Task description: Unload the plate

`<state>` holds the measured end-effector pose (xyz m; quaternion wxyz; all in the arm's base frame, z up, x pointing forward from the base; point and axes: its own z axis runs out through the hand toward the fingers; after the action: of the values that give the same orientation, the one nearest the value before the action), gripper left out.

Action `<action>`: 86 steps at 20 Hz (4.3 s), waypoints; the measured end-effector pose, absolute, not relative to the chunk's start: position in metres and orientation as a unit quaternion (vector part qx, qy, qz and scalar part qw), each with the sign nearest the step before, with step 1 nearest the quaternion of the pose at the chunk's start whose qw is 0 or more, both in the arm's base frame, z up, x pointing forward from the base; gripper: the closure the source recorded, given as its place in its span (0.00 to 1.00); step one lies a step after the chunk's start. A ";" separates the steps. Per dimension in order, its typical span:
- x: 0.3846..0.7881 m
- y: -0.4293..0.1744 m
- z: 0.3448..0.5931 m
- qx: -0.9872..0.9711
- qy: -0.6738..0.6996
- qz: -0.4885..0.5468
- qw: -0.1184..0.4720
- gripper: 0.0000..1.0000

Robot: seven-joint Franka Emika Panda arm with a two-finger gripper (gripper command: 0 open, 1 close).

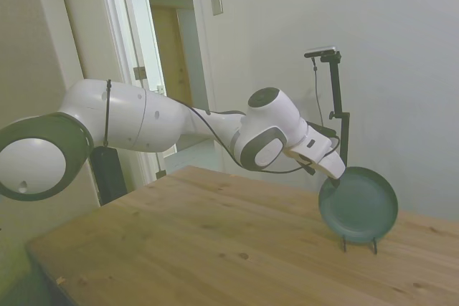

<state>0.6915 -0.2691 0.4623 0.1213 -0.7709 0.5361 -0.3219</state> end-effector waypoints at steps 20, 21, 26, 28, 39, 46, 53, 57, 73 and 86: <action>0.677 -0.291 0.467 -0.770 0.535 -0.317 0.143 1.00; 0.676 -0.293 0.467 -0.769 0.537 -0.316 0.143 1.00; 0.674 -0.296 0.468 -0.768 0.539 -0.313 0.146 1.00; 0.674 -0.297 0.469 -0.768 0.540 -0.313 0.146 1.00; 0.672 -0.300 0.474 -0.764 0.543 -0.316 0.150 1.00; 0.672 -0.296 0.518 -0.754 0.538 -0.334 0.173 1.00; 0.664 -0.258 0.611 -0.755 0.509 -0.346 0.224 1.00; 0.653 -0.215 0.636 -0.768 0.495 -0.326 0.244 1.00; 0.646 -0.141 0.449 -0.807 0.574 -0.138 -0.010 1.00; 0.665 -0.151 0.377 -0.803 0.577 -0.149 -0.017 0.00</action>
<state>0.6654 -0.1506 0.3767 -0.0167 -0.8030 0.5768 -0.1491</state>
